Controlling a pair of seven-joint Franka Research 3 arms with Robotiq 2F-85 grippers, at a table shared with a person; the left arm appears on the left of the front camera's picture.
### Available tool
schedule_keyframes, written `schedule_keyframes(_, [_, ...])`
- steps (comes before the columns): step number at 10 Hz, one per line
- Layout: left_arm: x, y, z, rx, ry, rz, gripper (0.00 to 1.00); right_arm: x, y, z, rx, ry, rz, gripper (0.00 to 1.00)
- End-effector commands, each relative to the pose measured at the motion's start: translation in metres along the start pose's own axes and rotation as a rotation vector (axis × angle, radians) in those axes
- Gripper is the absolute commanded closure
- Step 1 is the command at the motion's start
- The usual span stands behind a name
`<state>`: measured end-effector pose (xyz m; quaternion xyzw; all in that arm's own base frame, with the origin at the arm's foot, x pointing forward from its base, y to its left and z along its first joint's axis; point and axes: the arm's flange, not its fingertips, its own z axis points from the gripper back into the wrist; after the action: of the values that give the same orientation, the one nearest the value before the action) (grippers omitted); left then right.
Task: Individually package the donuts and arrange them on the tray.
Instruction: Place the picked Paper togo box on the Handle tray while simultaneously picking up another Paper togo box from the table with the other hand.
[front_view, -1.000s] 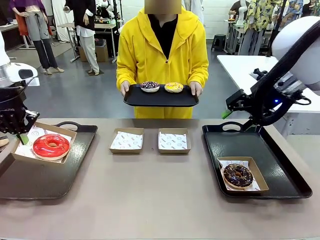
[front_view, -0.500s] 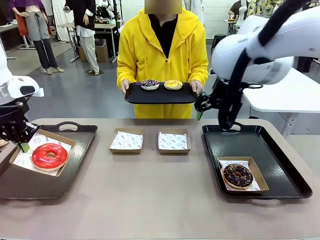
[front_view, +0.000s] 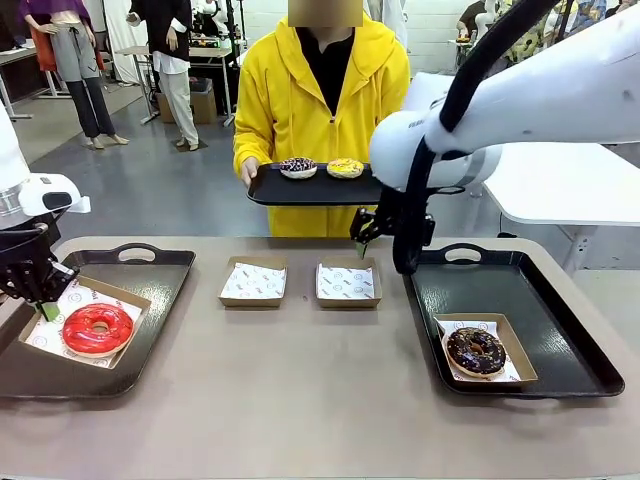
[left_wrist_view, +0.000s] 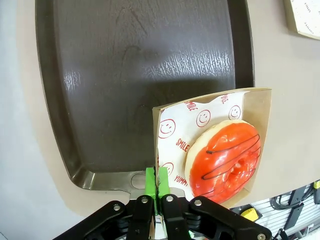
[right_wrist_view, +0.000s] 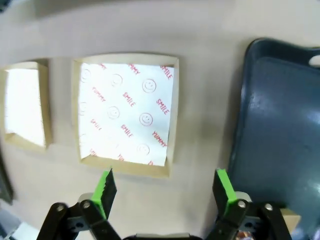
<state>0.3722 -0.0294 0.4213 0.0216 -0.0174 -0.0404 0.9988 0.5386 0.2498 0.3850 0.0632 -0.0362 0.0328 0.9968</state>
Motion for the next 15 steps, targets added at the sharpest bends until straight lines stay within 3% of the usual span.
schedule_keyframes(1, [-0.001, -0.002, 0.006, 0.003, -0.014, -0.004, 0.99, 0.012, 0.012, -0.018, -0.066, -0.002, -0.023, 0.00])
schedule_keyframes(4, [-0.001, -0.002, 0.006, 0.003, -0.014, -0.004, 0.99, 0.008, 0.014, -0.041, -0.078, 0.008, -0.028, 0.00])
schedule_keyframes(11, [0.000, -0.001, 0.004, 0.001, -0.009, -0.003, 0.99, 0.003, 0.009, -0.042, -0.058, 0.037, -0.004, 0.00])
schedule_keyframes(13, [0.011, -0.002, -0.014, -0.039, 0.057, 0.128, 0.99, -0.002, 0.012, -0.053, -0.094, 0.033, -0.015, 0.00])
schedule_keyframes(15, [0.012, -0.001, -0.033, -0.009, 0.083, 0.176, 0.99, -0.001, 0.016, -0.063, -0.093, 0.030, -0.021, 0.00])
